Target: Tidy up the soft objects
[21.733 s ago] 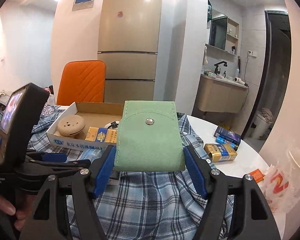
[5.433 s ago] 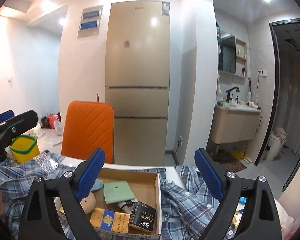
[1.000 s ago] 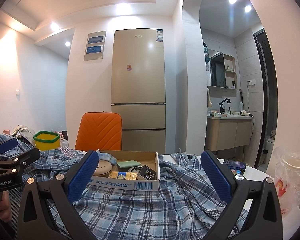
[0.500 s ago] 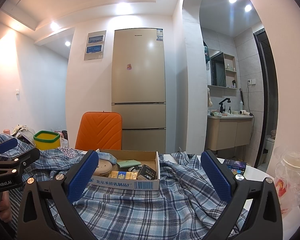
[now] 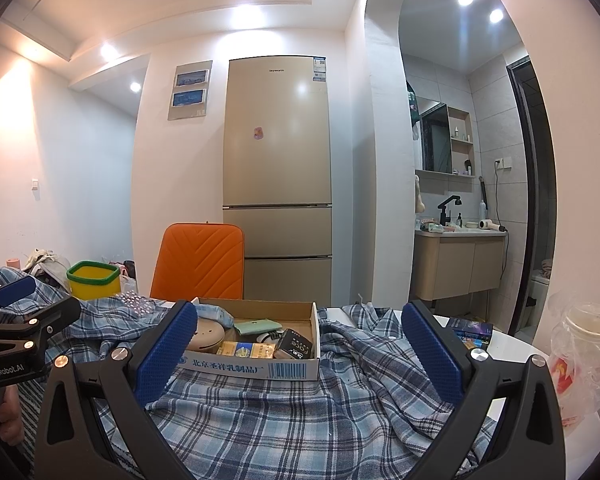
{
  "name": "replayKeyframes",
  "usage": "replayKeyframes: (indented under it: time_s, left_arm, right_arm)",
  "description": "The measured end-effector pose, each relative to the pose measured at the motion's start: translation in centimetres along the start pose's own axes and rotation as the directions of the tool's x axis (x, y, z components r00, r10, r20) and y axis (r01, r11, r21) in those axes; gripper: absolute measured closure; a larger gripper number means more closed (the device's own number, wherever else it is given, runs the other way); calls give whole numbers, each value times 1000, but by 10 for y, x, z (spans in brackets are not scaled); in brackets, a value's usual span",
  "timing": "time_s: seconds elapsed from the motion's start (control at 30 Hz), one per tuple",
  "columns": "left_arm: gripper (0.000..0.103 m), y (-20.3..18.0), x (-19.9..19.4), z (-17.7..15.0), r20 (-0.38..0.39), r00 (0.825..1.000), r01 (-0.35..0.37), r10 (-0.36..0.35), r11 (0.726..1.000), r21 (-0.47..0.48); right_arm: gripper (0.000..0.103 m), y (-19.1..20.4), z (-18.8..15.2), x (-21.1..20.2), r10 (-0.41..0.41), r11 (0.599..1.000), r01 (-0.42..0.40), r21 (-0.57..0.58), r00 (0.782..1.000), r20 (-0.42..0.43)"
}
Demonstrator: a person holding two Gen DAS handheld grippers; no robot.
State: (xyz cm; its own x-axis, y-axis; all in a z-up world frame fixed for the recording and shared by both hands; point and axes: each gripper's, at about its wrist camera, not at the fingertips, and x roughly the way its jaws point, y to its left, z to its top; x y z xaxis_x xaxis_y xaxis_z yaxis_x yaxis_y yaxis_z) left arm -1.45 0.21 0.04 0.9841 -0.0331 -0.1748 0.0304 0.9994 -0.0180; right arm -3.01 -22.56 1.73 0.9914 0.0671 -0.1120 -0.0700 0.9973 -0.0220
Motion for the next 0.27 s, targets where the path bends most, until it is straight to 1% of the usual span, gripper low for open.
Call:
replayKeyframes:
  time_s: [0.27]
  left_arm:
    - [1, 0, -1, 0, 7, 1000, -1, 1, 1000, 2]
  right_arm:
    - [0, 0, 0, 0, 0, 1000, 0, 1, 1000, 1]
